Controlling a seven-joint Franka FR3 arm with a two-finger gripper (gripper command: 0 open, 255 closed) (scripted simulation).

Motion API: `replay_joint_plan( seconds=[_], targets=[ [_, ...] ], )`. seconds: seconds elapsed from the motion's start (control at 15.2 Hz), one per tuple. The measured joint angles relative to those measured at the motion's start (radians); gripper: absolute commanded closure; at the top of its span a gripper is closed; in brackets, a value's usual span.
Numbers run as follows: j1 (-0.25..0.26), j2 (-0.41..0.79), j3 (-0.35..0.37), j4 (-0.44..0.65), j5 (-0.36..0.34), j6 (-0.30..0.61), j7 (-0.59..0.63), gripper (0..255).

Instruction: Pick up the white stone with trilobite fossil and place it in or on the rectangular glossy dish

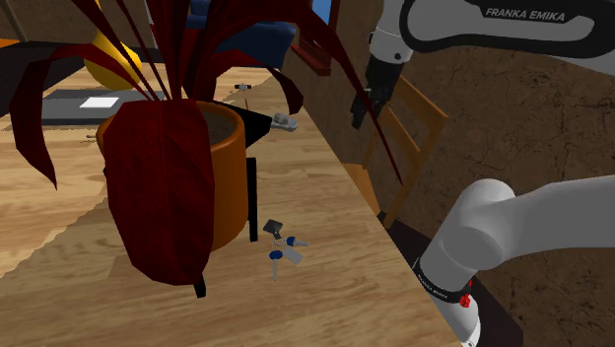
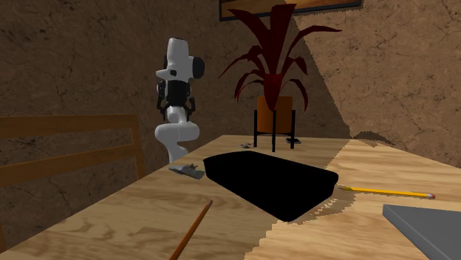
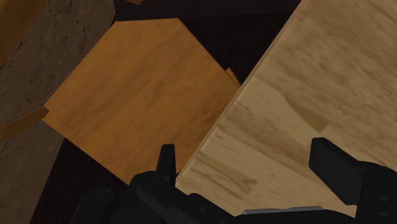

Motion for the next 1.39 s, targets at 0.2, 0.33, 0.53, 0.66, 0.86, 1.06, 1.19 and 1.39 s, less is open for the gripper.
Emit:
replay_joint_plan(
  seconds=[0.2, 0.33, 0.53, 0.66, 0.86, 1.06, 1.19, 1.39],
  targets=[
    [0.002, 0.048, -0.015, 0.016, -0.003, 0.032, -0.019, 0],
    [0.009, 0.127, -0.030, 0.053, -0.001, 0.077, -0.042, 0],
    [0.021, 0.234, -0.052, 0.092, 0.008, 0.147, -0.077, 0],
    [0.030, 0.313, -0.068, 0.137, 0.016, 0.183, -0.106, 0],
    [0.043, 0.425, -0.087, 0.208, 0.036, 0.227, -0.148, 0],
    [0.054, 0.552, -0.107, 0.292, 0.062, 0.268, -0.197, 0],
    [0.061, 0.631, -0.116, 0.351, 0.082, 0.288, -0.230, 0],
    [0.065, 0.761, -0.127, 0.471, 0.120, 0.294, -0.282, 0]
  ],
)
